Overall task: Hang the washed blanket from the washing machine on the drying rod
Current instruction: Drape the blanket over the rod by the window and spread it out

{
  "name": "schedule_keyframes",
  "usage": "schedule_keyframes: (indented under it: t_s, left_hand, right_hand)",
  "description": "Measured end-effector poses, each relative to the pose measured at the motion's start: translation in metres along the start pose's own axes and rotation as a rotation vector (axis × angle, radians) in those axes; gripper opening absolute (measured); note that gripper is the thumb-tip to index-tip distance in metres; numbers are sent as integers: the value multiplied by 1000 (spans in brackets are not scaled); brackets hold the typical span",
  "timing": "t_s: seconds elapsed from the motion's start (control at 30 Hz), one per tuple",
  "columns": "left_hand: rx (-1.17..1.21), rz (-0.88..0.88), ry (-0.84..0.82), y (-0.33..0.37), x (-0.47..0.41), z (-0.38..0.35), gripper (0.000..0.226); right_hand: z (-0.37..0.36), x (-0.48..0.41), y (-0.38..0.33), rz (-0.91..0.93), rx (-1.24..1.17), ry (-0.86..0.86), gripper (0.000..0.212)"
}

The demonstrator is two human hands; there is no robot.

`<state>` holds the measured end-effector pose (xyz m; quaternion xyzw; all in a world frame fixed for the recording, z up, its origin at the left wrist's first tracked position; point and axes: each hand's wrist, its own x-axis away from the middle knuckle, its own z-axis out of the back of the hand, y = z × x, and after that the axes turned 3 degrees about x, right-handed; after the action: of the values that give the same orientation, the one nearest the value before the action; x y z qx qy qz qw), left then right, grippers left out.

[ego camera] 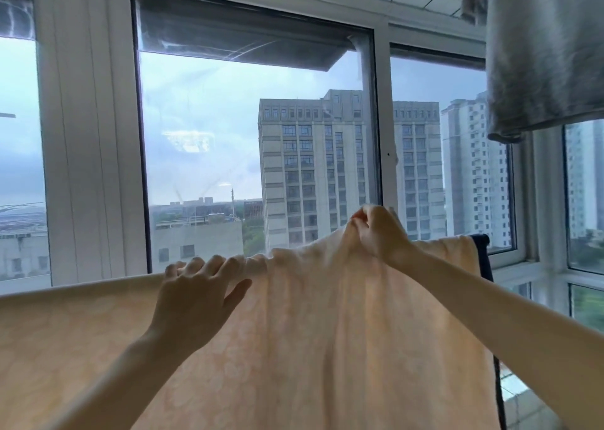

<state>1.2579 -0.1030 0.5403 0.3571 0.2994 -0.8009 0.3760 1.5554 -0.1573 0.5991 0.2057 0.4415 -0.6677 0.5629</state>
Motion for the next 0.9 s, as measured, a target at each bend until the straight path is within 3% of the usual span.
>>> schedule_keyframes:
  t_s: [0.1,0.2,0.33,0.5,0.7,0.9]
  left_hand:
    - [15,-34,4,12,-7,-2,54]
    - [22,-54,-14,27,-14,-5,57]
    - [8,-59,-27,40,-21,-9,59]
    - [-13,-57,-32,42,-21,-8,60]
    - [-29,-54,-43,37,-18,-4,63]
    - [-39,-61,-72,37,-17,-3,64]
  right_hand:
    - [8,0,24,-116,14,9,13]
    - [15,8,39,-102,104,-40,13]
    - [18,17,31,123,97,-14,14]
    - [4,21,0,301,-6,-182,19]
    - [-10,23,-10,251,-65,-123,7]
    - [1,22,-8,239,-98,-197,20]
